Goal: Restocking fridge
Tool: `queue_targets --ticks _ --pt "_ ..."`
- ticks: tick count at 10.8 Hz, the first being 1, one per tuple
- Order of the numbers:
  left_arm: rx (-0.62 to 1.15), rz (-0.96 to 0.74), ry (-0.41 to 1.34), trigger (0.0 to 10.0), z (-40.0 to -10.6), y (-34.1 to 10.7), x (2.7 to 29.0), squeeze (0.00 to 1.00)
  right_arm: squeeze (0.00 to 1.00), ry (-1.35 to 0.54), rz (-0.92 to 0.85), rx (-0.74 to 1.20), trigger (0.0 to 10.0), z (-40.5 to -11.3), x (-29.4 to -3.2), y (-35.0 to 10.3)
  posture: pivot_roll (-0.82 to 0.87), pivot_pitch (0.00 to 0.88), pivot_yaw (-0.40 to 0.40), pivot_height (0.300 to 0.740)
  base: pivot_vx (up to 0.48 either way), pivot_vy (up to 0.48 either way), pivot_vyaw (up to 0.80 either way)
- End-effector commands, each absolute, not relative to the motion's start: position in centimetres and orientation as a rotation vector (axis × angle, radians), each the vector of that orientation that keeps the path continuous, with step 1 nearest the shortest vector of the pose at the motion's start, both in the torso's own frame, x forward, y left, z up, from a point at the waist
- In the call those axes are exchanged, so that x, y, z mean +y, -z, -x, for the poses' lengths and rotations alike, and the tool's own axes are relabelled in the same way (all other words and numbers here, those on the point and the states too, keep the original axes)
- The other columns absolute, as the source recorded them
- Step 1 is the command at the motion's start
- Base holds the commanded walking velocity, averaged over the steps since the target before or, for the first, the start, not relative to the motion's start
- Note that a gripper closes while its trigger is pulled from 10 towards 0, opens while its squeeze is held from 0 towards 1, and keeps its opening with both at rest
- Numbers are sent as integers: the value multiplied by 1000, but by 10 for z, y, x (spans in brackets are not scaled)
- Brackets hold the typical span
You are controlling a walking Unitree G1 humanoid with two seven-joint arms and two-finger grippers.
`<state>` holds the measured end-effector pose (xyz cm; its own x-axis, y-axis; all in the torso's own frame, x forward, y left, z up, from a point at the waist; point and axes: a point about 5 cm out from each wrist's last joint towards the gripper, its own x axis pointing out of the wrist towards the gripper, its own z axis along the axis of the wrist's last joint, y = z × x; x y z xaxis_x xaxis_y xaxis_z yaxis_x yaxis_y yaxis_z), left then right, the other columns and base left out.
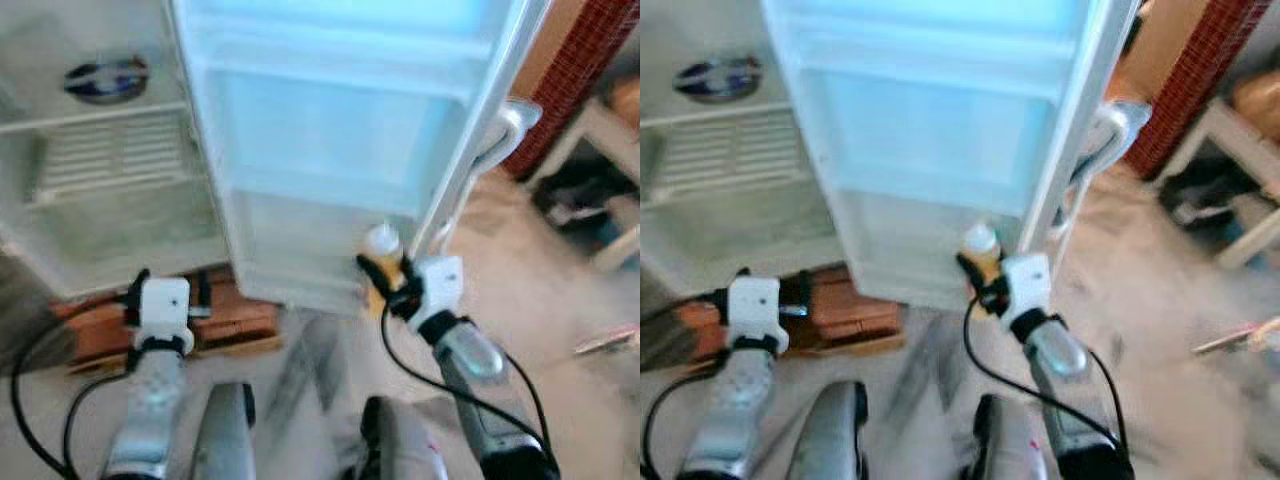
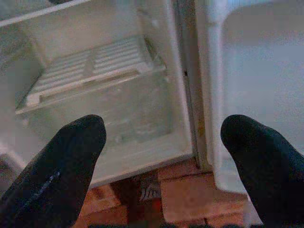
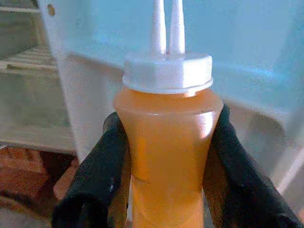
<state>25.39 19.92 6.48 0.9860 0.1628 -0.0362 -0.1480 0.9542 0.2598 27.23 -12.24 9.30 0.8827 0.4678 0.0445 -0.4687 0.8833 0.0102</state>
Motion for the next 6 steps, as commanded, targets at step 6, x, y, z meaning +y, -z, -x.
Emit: queue_targets --ticks 6 --pt "74 -253 -181 10000 -254 -62 204 0 0 -560 -23 -79 10000 -271 -110 -99 128 67 -56 594 81 0 228"
